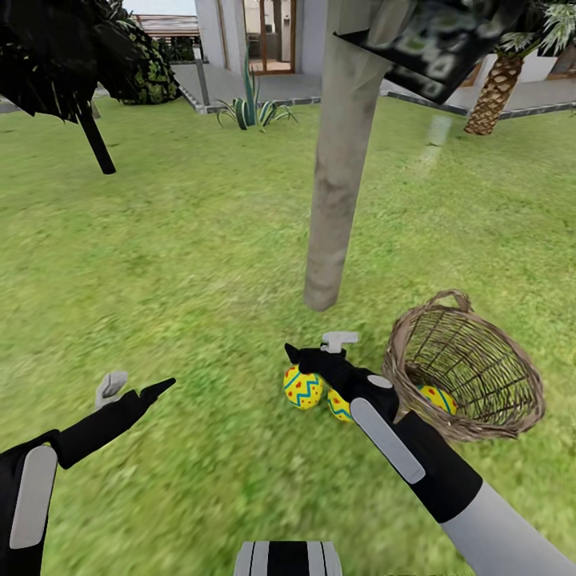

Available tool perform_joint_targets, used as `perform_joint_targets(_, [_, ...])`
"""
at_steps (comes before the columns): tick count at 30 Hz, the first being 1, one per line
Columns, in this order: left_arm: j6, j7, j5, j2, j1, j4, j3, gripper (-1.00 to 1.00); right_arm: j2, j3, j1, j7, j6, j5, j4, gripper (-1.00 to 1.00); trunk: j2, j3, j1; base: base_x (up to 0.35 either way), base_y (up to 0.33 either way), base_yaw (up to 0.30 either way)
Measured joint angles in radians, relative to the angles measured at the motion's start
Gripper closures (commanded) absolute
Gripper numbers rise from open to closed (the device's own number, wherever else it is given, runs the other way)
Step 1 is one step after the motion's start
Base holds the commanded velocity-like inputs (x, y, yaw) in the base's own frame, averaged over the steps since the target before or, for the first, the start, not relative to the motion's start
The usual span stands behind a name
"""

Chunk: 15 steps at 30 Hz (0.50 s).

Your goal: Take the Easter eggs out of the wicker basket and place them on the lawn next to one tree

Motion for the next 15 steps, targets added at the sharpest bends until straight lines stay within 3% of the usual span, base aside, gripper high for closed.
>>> perform_joint_targets(2, [0.000, 0.000, 0.000, -0.001, 0.000, 0.000, 0.022, -1.00, 0.000, 0.003, 0.008, -0.002, -0.044, 0.000, -0.005, -1.00, 0.000, 0.002, 0.000, 0.000, 0.000, -0.181])
perform_joint_targets(8, [0.000, -0.001, 0.000, -0.001, 0.000, 0.000, 0.031, -1.00, -0.001, 0.034, 0.016, -0.004, -0.083, 0.001, -0.008, -1.00, 0.000, 0.009, 0.000, 0.000, 0.000, -0.174])
perform_joint_targets(15, [0.000, -0.001, 0.000, -0.002, 0.000, 0.000, 0.032, -1.00, 0.002, 0.048, 0.016, -0.005, -0.081, 0.002, -0.064, -1.00, 0.000, 0.011, 0.000, 0.000, 0.000, -0.034])
